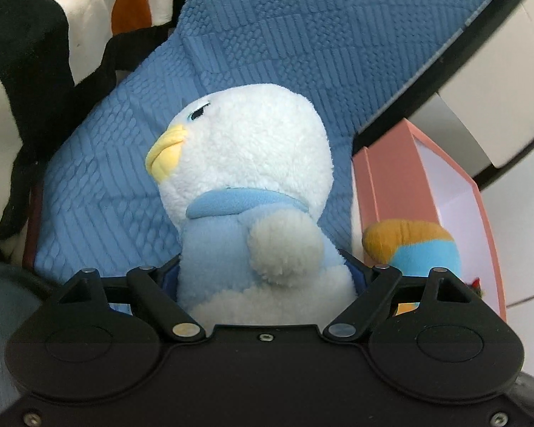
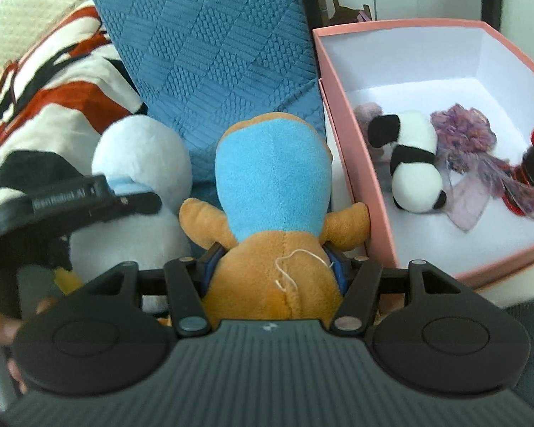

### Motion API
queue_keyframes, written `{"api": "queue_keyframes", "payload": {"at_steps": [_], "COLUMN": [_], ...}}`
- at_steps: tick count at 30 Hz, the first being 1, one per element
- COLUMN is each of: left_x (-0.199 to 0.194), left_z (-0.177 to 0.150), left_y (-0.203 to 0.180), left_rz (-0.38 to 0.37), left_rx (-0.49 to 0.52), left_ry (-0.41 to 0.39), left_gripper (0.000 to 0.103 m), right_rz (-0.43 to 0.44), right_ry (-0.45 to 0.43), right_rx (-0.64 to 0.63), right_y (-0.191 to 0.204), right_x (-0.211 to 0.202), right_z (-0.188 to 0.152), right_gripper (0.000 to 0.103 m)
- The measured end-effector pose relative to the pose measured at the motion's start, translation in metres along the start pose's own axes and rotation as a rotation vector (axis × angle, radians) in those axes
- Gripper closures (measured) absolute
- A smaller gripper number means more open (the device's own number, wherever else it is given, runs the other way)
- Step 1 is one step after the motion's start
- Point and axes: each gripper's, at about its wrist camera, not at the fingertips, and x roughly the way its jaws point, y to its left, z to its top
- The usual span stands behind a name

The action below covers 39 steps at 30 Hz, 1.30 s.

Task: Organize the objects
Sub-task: 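Carry the penguin and bear with both grippers over the pink box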

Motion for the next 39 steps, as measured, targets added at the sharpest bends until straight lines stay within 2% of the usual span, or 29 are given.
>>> {"api": "queue_keyframes", "payload": {"at_steps": [6, 13, 17, 20, 25, 35, 39], "left_x": [-0.022, -0.040, -0.035, -0.037, -0.045, -0.054, -0.048], "left_z": [-0.009, -0.004, -0.002, 0.000, 0.014, 0.050, 0.058], "left_y": [-0.030, -0.067, -0.076, -0.084, -0.106, -0.176, -0.204], "left_rz": [-0.012, -0.041, -0.073, -0.085, -0.087, -0.137, -0.123], "left_rx": [0.065, 0.072, 0.005, -0.027, -0.017, 0.025, 0.059], "left_ry": [-0.002, -0.014, 0.029, 0.031, 0.018, -0.041, -0.067], "left_gripper": [0.022, 0.027, 0.029, 0.030, 0.029, 0.029, 0.029], "right_rz": [0.021, 0.045, 0.023, 0.017, 0.007, -0.001, -0.007], "right_ry": [-0.038, -0.076, -0.082, -0.089, -0.115, -0.187, -0.209], "right_rx": [0.028, 0.048, 0.039, 0.055, 0.068, 0.058, 0.065], "right_y": [-0.009, -0.022, -0.033, -0.047, -0.069, -0.099, -0.118], "right_x": [-0.028, -0.052, -0.061, -0.070, -0.089, -0.119, -0.123], "right_z": [0.008, 0.025, 0.037, 0.049, 0.074, 0.127, 0.142], "right_gripper": [0.042, 0.042, 0.042, 0.042, 0.042, 0.041, 0.041]}}
